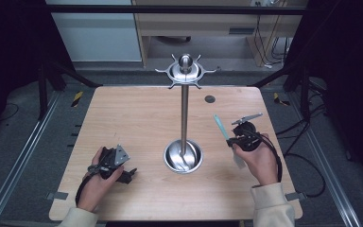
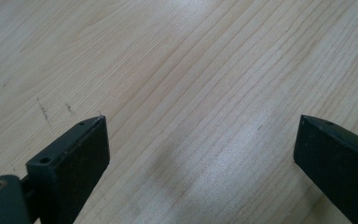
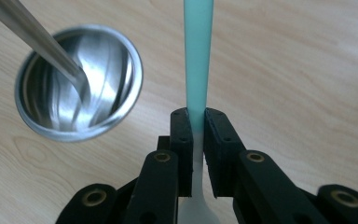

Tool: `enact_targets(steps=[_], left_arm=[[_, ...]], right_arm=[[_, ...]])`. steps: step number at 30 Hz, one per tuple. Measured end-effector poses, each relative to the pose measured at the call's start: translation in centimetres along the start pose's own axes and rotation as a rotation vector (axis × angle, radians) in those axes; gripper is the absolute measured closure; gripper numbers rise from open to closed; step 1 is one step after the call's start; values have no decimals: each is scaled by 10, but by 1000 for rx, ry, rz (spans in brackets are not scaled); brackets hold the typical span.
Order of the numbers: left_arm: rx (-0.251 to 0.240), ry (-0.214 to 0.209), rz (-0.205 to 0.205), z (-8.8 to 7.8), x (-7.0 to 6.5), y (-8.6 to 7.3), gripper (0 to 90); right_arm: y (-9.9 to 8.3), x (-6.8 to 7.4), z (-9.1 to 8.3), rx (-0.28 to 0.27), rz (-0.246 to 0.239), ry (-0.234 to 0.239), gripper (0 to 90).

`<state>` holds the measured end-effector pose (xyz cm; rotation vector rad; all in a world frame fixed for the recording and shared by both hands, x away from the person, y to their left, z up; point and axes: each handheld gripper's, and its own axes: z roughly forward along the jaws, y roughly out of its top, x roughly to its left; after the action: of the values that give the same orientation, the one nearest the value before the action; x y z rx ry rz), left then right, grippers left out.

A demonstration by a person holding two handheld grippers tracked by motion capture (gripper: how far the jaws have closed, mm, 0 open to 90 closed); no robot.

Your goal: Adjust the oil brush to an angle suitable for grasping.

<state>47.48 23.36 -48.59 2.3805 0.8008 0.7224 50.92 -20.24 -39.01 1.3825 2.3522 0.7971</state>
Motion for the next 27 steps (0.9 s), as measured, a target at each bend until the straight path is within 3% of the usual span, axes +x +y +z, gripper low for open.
enact_targets(steps=[7, 15, 23, 27], left_arm=[[0, -1, 0, 0, 0, 0, 31], [0, -1, 1, 0, 0, 0, 31], [-3, -1, 1, 0, -1, 0, 31], [-3, -1, 0, 0, -1, 0, 31]], right_arm=[[8, 8, -21, -151, -36, 16, 824], [15, 18, -47, -326, -37, 61, 823], [18, 27, -73, -430, -63, 74, 823], [18, 28, -81, -456, -71, 84, 824]])
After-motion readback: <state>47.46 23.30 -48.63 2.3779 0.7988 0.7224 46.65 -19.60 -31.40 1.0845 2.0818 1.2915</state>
